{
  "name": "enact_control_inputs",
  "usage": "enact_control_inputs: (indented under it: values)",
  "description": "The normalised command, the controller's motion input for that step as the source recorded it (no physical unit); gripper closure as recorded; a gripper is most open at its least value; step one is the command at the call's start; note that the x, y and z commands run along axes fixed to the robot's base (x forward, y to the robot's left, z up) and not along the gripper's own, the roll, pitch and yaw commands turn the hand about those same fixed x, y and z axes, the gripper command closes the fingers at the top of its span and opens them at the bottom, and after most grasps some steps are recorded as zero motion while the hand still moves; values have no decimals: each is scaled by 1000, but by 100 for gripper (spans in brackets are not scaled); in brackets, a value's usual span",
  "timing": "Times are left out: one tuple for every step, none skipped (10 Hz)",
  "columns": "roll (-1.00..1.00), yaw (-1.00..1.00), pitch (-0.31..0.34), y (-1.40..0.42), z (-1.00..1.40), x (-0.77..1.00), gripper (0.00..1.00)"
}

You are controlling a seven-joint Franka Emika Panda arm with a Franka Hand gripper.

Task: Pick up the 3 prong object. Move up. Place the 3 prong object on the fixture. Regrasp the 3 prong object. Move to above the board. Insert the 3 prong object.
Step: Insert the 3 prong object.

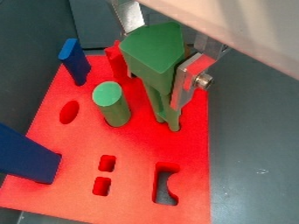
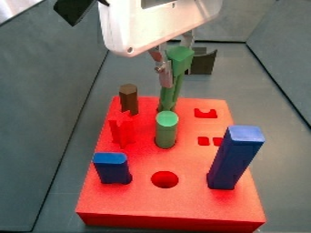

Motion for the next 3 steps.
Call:
enact_control_inputs:
  values:
    - [0, 0, -7, 0, 0, 0, 100]
    - [0, 0, -21, 0, 0, -20, 100]
    - [0, 0, 0, 0, 0, 0, 100]
